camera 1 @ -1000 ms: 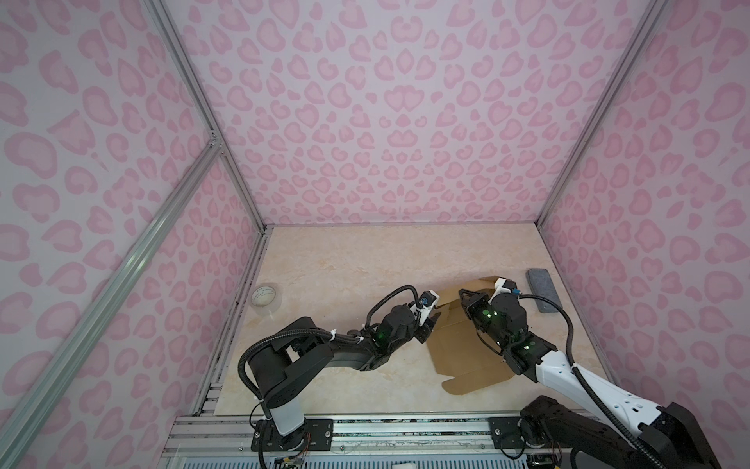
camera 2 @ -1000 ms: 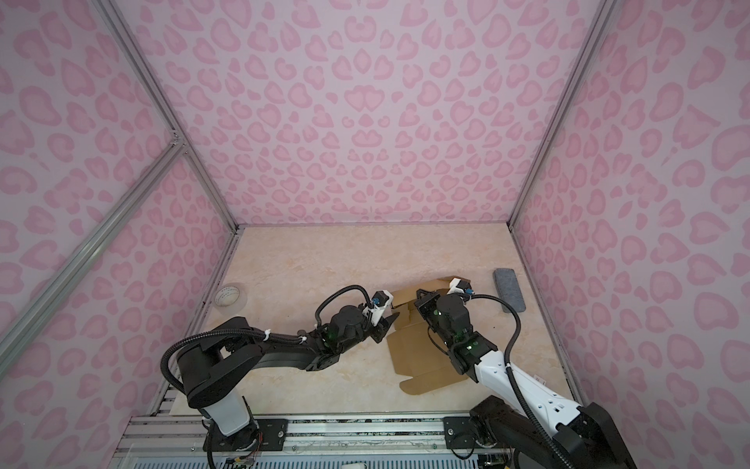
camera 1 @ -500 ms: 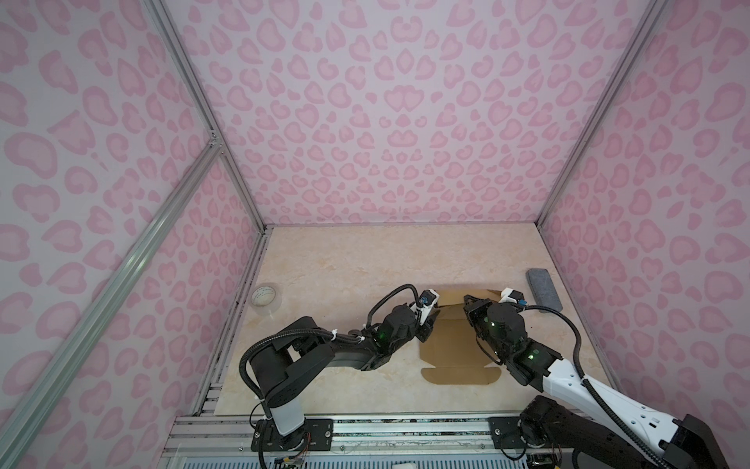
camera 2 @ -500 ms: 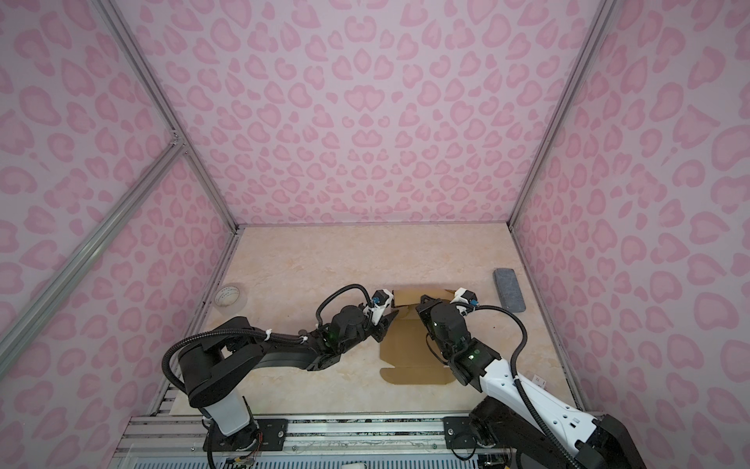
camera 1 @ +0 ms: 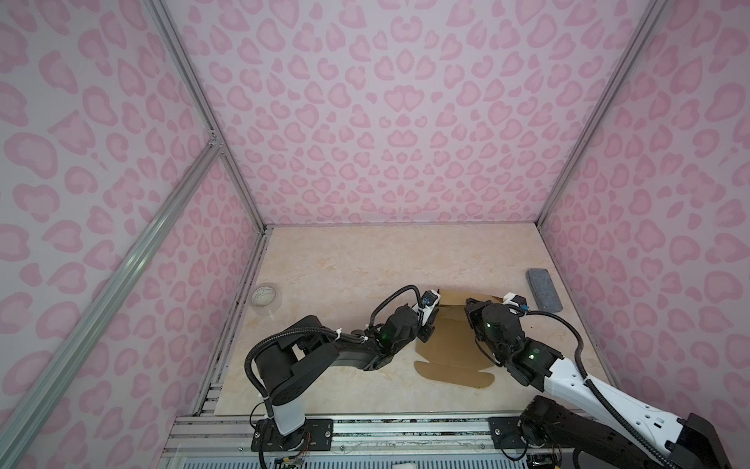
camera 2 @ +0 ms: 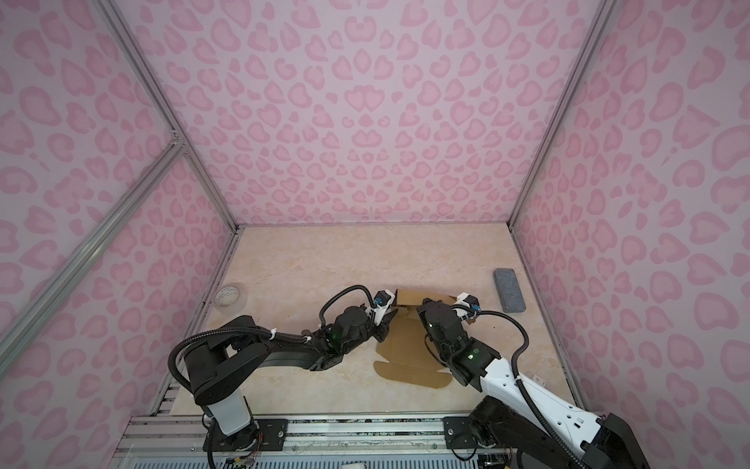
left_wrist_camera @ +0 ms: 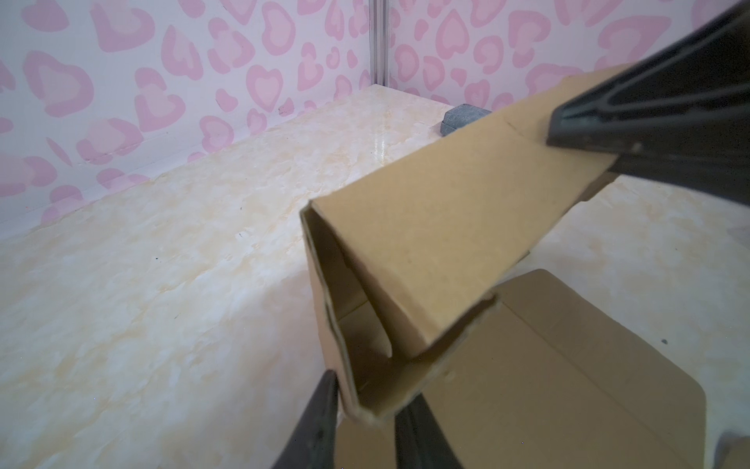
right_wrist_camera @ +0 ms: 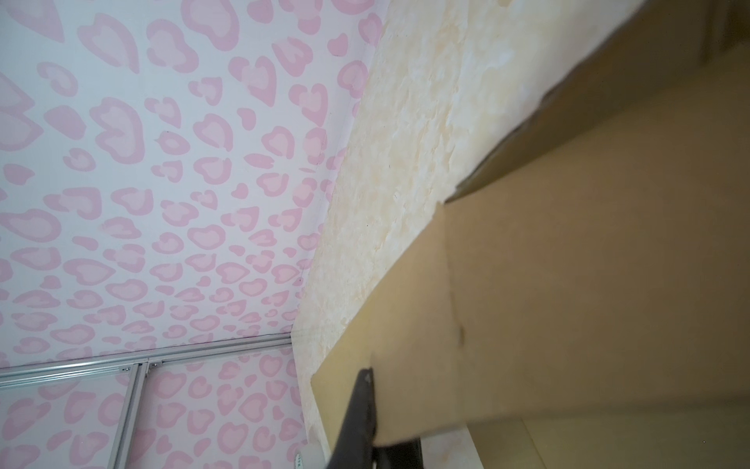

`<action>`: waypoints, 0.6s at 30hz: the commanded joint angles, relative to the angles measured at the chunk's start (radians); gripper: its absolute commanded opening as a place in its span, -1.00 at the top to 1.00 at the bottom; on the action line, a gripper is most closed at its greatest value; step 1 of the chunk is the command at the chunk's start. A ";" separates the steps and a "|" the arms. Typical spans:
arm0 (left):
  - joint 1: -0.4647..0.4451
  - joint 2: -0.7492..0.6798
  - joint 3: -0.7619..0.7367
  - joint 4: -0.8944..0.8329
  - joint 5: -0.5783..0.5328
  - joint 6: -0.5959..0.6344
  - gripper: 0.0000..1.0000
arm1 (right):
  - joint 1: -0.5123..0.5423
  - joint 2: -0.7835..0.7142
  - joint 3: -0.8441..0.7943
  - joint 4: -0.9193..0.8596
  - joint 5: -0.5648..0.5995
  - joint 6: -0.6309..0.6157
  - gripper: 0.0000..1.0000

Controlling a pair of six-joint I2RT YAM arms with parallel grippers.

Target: Fold the paper box

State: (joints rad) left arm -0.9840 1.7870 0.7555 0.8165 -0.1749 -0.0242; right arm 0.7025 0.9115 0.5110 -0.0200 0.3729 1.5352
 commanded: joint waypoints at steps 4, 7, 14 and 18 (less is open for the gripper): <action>-0.004 0.029 0.028 0.073 -0.030 0.003 0.45 | 0.006 0.015 -0.009 -0.040 0.013 0.018 1.00; -0.005 0.038 0.034 0.081 -0.032 0.003 0.46 | 0.005 0.027 -0.011 -0.028 0.007 0.023 1.00; -0.009 0.064 0.047 0.111 -0.032 0.003 0.48 | 0.006 0.041 -0.013 -0.010 0.005 0.022 1.00; -0.012 0.076 0.053 0.121 -0.042 0.003 0.49 | 0.006 0.041 -0.017 -0.006 0.009 0.022 1.00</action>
State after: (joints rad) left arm -0.9951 1.8515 0.7952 0.8703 -0.2073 -0.0238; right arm 0.7055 0.9489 0.5060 0.0101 0.4034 1.5604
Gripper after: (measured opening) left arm 0.261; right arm 0.048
